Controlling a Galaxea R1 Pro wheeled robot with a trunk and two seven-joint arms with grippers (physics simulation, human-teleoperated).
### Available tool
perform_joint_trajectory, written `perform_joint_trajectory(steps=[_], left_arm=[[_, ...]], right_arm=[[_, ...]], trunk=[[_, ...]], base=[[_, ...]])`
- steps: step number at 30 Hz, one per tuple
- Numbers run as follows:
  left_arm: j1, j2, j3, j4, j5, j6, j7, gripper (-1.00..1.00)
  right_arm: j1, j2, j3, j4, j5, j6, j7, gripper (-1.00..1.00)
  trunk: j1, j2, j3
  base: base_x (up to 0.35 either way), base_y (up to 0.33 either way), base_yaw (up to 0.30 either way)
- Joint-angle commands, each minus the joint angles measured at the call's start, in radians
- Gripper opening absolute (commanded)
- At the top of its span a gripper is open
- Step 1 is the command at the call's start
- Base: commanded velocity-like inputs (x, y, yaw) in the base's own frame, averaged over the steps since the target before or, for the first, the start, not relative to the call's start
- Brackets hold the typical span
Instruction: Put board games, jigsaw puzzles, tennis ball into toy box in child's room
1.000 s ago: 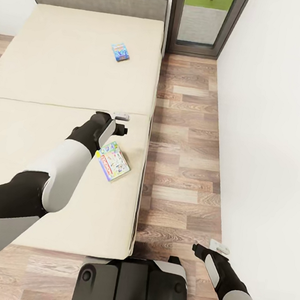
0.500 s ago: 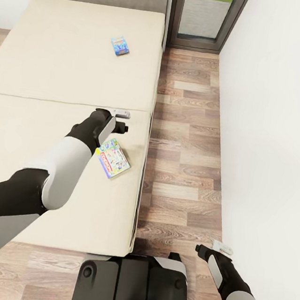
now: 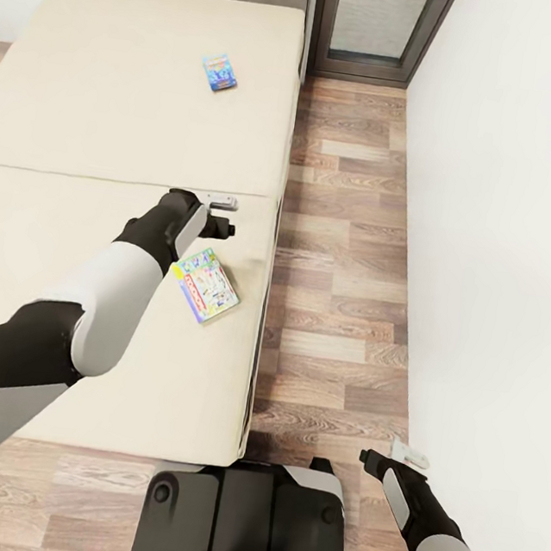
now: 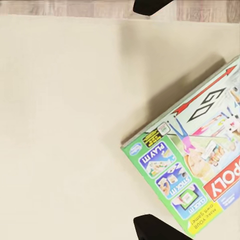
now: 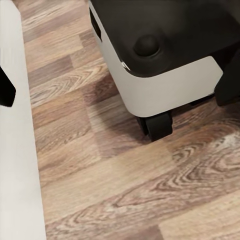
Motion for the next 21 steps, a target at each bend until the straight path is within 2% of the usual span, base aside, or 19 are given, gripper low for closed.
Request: perform_joint_trajectory(steps=[1, 8, 21], left_arm=[[-0.004, -0.001, 0.008, -0.001, -0.011, 0.005, -0.016, 1.0], [-0.013, 0.0, 0.007, -0.002, -0.016, 0.005, -0.04, 1.0], [-0.015, 0.001, -0.001, -0.008, -0.014, 0.002, -0.045, 1.0]], right_arm=[[0.0, 0.0, 0.001, -0.002, -0.011, 0.004, -0.005, 1.0], [0.0, -0.001, 0.001, -0.001, -0.011, 0.004, -0.005, 1.0], [0.0, -0.001, 0.001, -0.001, -0.011, 0.004, -0.005, 1.0]], trunk=[[0.001, -0.002, -0.003], [0.001, -0.002, -0.014], [0.001, -0.002, -0.036]], base=[[0.0, 0.0, 0.0], [0.0, 0.0, 0.0], [0.0, 0.0, 0.0]])
